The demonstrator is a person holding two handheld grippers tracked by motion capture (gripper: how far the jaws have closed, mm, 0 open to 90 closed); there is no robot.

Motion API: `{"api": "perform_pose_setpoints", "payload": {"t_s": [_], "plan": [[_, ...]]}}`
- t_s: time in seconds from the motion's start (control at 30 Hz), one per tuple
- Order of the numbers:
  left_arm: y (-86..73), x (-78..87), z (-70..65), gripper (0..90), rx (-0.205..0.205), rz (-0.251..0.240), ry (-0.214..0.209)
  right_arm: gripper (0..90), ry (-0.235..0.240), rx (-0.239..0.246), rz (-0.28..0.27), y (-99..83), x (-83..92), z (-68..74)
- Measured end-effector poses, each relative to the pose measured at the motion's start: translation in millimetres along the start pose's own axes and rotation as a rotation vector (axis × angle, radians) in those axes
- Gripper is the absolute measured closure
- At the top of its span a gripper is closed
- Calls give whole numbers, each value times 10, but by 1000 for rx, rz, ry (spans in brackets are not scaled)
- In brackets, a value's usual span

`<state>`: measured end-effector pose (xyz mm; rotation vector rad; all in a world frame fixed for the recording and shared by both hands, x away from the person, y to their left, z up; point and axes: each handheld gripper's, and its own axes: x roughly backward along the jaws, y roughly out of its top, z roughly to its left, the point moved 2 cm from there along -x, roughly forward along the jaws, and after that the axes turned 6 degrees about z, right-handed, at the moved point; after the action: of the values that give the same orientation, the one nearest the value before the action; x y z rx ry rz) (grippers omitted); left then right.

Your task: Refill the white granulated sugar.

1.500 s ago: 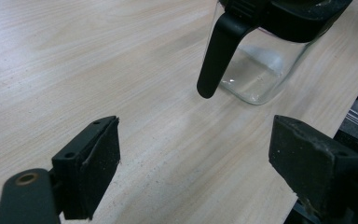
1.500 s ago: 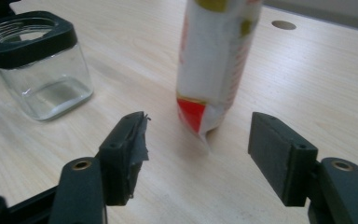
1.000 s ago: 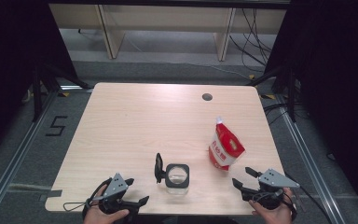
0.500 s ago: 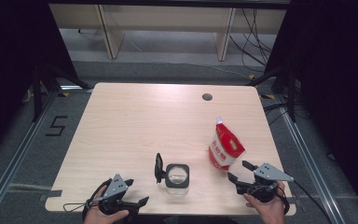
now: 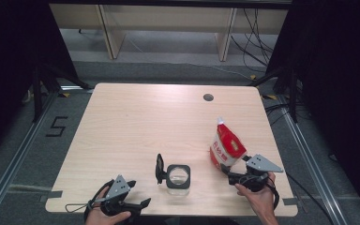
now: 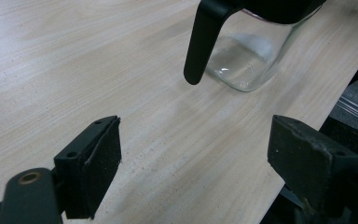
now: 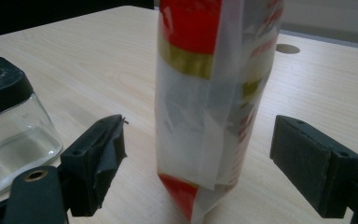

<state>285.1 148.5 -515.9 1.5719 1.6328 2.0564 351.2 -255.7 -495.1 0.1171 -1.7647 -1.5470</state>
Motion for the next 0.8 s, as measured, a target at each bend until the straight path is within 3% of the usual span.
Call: {"api": "perform_pose_setpoints", "payload": {"t_s": [0.17,0.2,0.23,0.3,0.33,0.4,0.43,0.5,0.53,0.63,0.67,0.7,0.73,0.77,0.8], "plan": [[-2,0,0,168,-1,1,0,187,4,5,-3,5,-43,-23],[-2,-2,-1,168,-1,2,0,187,15,-3,-7,4,-63,-31],[-2,-4,-3,169,-2,2,-1,187,2,-43,-8,-2,-62,-31],[-1,-13,-19,169,13,-7,-5,188,-5,-19,-24,1,-80,-60],[-1,-16,-19,169,14,-9,-5,189,24,-27,-11,2,-85,-68],[-3,-9,-10,169,-2,2,-1,193,-11,-13,-7,-14,-109,-98],[-3,-4,-4,169,-9,11,5,192,-5,-55,-12,-24,-128,-70],[-4,-4,-10,169,-3,9,1,192,-8,-47,10,-23,-119,-79],[-4,-7,-8,169,-4,8,2,194,-17,-13,-2,-21,-155,-102],[-6,-12,-18,169,7,3,-1,193,-12,-53,7,-25,-155,-79],[-3,-14,-13,170,5,-2,-1,193,-13,-7,-4,-26,-198,-112],[-3,-14,-13,170,5,-2,-1,193,-13,-7,-4,-26,-198,-112],[-2,-15,-14,170,5,-3,-2,194,-9,-65,16,-35,-193,-74],[-2,-5,5,170,-19,11,7,195,-13,-26,2,-35,-225,-102],[-4,-10,-11,170,1,1,-1,197,4,-30,2,-32,-238,-98]]}}
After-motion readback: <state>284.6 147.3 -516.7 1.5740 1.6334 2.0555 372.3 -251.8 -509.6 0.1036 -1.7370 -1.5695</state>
